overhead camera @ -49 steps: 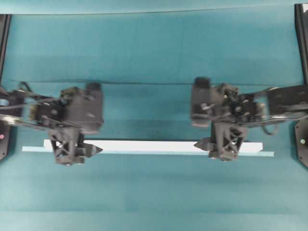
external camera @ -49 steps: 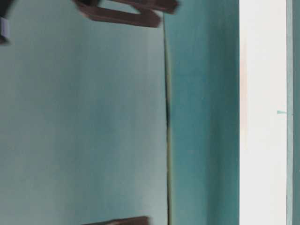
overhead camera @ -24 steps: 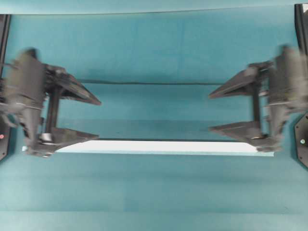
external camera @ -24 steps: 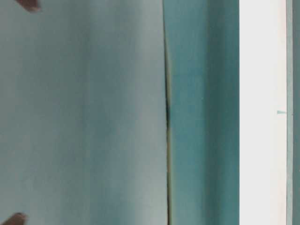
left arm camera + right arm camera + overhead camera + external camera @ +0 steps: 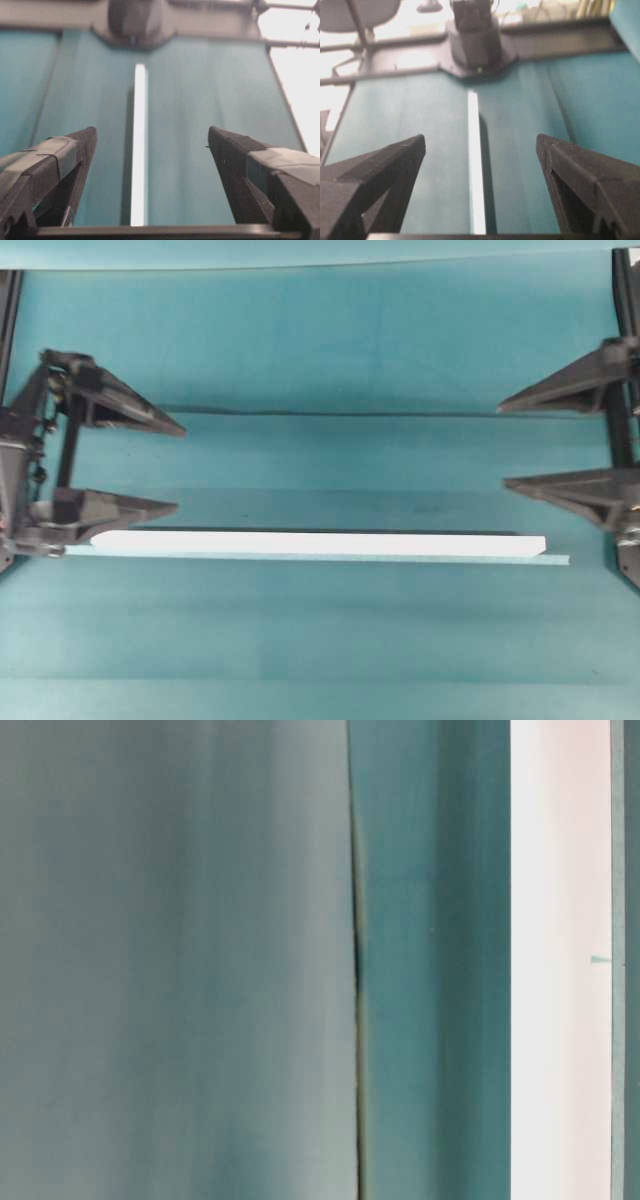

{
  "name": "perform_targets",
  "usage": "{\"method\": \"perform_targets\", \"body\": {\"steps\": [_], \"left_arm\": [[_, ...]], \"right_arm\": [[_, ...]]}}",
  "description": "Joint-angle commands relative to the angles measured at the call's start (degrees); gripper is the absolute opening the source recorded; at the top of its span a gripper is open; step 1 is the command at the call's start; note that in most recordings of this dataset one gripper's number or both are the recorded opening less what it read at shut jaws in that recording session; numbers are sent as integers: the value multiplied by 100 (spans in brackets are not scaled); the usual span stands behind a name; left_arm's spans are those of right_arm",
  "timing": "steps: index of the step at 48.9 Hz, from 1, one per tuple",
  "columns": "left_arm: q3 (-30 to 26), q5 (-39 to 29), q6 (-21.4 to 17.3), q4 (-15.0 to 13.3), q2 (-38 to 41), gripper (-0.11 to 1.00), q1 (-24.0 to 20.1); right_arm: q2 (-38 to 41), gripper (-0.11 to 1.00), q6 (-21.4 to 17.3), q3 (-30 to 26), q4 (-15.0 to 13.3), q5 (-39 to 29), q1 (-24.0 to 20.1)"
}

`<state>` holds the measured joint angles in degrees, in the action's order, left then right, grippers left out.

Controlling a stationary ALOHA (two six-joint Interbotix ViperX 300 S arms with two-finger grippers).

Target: Lift a wooden board with both hands.

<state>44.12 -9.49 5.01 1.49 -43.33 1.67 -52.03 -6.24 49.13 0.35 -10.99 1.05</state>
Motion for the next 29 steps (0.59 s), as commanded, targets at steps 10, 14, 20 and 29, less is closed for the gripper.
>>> {"method": "perform_targets", "body": {"steps": [10,14,20,29], "left_arm": [[-70,606,0,0,-431,99,-114],[-70,606,0,-18,-483,99,-132],[-70,598,9,0,-519,99,-167],[-53,598,18,0,-536,99,-211]], "right_arm": [[-220,93,-26,70,-9,88,44],[-290,93,-26,97,-9,123,35],[-378,93,-18,114,-9,237,44],[-431,93,-18,149,-18,325,62]]}}
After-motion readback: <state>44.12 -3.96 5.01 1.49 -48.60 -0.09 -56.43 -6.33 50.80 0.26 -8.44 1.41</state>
